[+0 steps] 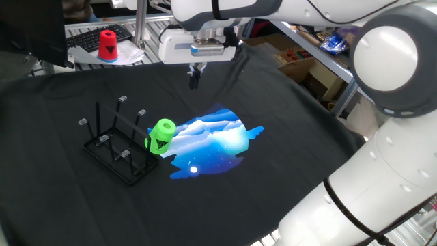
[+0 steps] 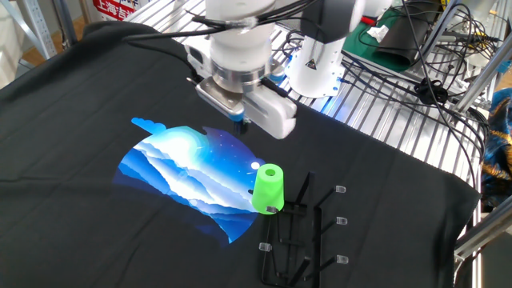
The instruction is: Take the cup off the cup rack
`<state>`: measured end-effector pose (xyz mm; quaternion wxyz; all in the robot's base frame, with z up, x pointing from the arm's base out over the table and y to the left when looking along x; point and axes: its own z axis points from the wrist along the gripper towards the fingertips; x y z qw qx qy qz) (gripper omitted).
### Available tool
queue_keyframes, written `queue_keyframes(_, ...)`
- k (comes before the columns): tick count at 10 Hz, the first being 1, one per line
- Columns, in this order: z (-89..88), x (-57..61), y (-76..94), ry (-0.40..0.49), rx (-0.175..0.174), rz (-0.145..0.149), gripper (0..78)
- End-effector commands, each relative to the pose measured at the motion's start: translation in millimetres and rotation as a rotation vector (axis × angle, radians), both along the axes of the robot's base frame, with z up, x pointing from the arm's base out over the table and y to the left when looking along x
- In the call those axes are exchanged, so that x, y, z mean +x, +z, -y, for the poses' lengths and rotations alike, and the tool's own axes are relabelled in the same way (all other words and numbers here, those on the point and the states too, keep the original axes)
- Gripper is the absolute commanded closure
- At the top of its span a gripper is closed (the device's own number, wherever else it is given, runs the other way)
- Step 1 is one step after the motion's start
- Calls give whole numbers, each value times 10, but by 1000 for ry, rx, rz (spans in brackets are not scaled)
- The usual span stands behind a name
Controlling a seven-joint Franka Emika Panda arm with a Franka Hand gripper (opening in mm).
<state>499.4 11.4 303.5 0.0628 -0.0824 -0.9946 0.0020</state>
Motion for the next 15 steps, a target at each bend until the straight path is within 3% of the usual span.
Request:
queue_keyframes(1,-309,-70,63,22,2,10,776)
queue_keyframes(6,-385,-91,75,36,5,8,776)
queue_keyframes(9,-572,-143,127,10,4,8,776)
queue_keyframes(11,-573,-149,125,18,11,21,776)
queue_keyframes(12,-573,-149,125,23,30,43,776)
queue_keyframes(13,-573,-149,125,19,19,55,776)
queue_keyframes(15,-573,-149,125,-19,16,48,776)
